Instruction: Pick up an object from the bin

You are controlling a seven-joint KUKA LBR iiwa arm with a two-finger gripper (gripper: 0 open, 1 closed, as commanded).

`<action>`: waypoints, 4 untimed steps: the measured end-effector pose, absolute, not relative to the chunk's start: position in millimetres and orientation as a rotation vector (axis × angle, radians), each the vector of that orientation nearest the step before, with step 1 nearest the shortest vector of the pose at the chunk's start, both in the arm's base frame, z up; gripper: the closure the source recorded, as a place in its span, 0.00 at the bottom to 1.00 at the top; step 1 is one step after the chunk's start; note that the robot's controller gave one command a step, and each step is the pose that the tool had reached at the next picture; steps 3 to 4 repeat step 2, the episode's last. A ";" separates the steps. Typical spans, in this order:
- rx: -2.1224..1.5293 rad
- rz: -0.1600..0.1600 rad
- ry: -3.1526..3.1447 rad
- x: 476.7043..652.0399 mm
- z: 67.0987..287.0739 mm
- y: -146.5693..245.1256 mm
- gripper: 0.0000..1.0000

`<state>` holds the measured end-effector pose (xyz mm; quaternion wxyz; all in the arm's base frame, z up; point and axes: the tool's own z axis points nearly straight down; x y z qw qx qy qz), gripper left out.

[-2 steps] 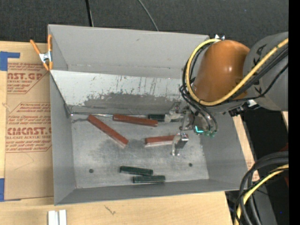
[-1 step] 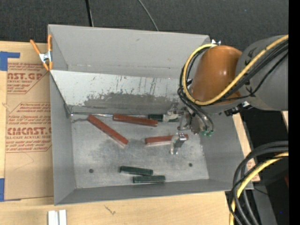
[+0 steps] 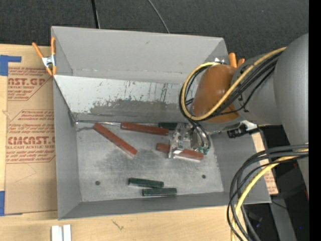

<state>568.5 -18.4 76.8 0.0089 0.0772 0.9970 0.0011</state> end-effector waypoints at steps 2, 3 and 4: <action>0.277 0.001 3.124 578.8 222.0 -28.6 1.00; 0.277 0.001 3.124 578.8 222.0 -28.6 1.00; 0.277 0.001 3.124 578.8 222.0 -28.6 1.00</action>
Offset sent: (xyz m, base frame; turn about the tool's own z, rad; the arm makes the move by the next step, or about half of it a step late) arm 0.0090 -0.0116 0.1443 0.0251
